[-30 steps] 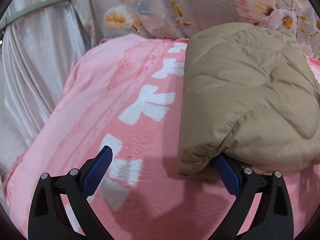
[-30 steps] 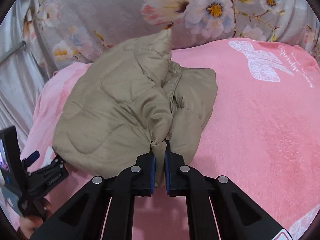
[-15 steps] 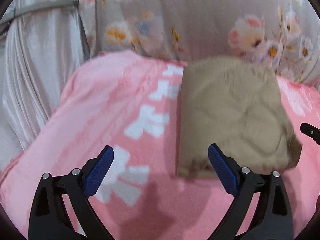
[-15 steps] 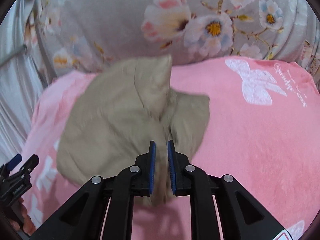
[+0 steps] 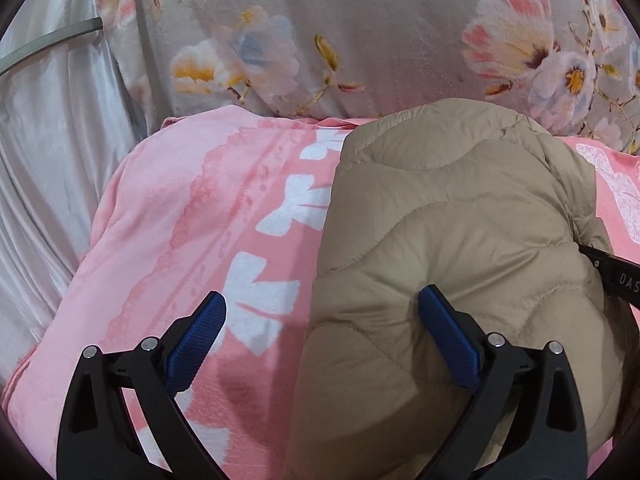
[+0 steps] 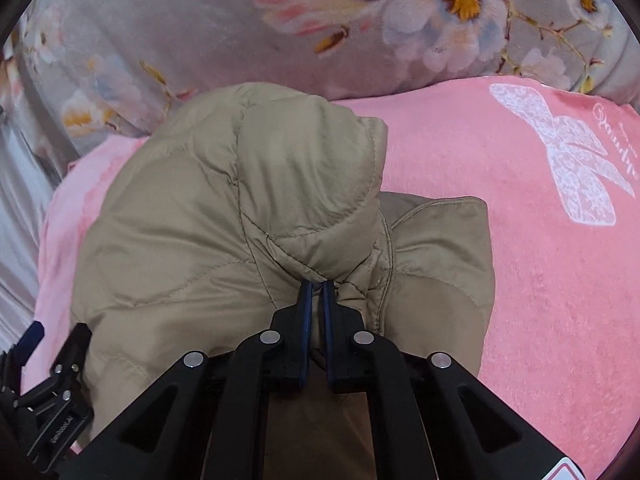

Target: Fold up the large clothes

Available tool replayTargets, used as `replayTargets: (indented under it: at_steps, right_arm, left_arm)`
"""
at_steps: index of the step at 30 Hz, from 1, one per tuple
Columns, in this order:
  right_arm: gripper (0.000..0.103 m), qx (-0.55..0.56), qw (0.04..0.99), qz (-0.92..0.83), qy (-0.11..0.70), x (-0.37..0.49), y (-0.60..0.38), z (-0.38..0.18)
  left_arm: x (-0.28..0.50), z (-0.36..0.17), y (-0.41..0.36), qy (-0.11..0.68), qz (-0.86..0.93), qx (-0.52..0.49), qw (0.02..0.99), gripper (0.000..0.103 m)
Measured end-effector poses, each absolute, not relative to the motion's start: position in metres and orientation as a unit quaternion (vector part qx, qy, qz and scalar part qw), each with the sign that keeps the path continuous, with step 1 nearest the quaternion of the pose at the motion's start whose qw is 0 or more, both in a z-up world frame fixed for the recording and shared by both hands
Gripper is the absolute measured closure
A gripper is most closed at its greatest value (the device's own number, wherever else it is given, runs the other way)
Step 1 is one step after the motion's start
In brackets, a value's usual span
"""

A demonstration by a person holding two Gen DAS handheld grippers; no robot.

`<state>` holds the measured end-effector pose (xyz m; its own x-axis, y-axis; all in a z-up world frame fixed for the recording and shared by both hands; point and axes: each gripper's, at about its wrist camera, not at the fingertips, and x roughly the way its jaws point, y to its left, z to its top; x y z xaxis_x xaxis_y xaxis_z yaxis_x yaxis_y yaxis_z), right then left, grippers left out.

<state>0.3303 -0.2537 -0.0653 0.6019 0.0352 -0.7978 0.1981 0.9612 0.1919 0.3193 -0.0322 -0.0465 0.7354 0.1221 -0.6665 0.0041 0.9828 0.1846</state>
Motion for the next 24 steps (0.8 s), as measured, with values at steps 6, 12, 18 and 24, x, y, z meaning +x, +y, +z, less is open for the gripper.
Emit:
replayTargets:
  at_steps: [6, 12, 18, 24]
  right_arm:
    - [0.099, 0.129, 0.887, -0.062, 0.438, 0.303, -0.251, -0.04]
    - [0.099, 0.109, 0.894, -0.051, 0.431, 0.216, -0.236, -0.037]
    - [0.102, 0.066, 0.878, -0.065, 0.47, 0.205, -0.224, -0.074]
    - [0.072, 0.044, 0.9, -0.069, 0.429, 0.151, -0.203, -0.05]
  left_arm:
    - [0.313, -0.04, -0.028, 0.379, 0.029, 0.082, 0.921, 0.009]
    - [0.275, -0.029, -0.017, 0.38, 0.017, 0.083, 0.921, 0.009]
    - [0.252, -0.051, -0.011, 0.408, 0.024, 0.09, 0.908, 0.007]
    - [0.217, -0.054, 0.01, 0.416, 0.023, 0.054, 0.907, 0.009]
